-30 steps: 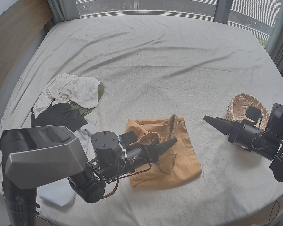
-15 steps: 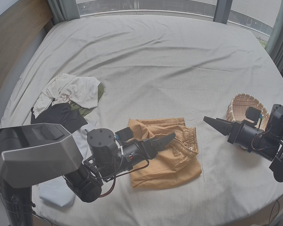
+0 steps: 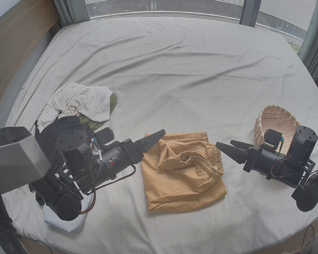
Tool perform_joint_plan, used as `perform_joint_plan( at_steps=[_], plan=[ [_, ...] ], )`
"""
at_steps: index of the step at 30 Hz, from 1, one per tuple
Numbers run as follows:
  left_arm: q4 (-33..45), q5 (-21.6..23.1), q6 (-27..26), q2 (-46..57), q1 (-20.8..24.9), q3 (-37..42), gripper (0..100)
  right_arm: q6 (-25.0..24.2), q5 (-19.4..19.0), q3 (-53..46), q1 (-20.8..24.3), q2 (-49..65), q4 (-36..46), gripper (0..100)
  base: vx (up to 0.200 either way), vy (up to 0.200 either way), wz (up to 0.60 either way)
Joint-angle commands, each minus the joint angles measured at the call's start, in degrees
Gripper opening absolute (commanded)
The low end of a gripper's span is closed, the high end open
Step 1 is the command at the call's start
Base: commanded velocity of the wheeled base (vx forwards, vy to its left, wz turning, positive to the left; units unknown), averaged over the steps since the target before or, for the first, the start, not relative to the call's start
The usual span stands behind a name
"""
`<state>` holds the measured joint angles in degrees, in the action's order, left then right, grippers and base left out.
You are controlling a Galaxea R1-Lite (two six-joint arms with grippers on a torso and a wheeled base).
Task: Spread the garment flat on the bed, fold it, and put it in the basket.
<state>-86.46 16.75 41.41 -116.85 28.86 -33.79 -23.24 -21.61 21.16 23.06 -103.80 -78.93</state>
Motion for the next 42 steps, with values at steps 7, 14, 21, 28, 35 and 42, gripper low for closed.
perform_joint_plan(
  at_steps=[7,14,21,28,35,42],
  plan=[
    [-2.05,0.92,-0.37,3.2,-5.92,5.67,100,3.37,-4.49,4.24,4.45,-16.87,-9.04,100,0.0,0.0,0.0],
    [-2.14,1.09,-1.68,2.85,-6.0,6.46,100,3.99,-4.49,8.37,7.87,-19.86,-8.87,100,0.0,0.0,0.0],
    [-2.14,0.83,-1.86,1.71,-5.83,6.46,100,4.08,-4.49,9.86,9.02,-21.35,-8.43,100,0.0,0.0,0.0],
    [-2.14,1.0,-1.95,1.53,-5.74,6.46,100,4.08,-4.4,12.32,9.02,-24.17,-8.34,100,0.0,0.0,0.0],
    [-2.14,1.09,-1.95,1.53,-5.48,6.63,100,4.51,-4.4,15.05,9.02,-25.66,-8.17,100,0.0,0.0,0.0],
    [-2.14,1.09,-1.86,1.62,-5.3,6.72,100,4.51,-4.4,16.1,8.84,-26.98,-8.17,0,0.0,0.0,0.0]
  ],
)
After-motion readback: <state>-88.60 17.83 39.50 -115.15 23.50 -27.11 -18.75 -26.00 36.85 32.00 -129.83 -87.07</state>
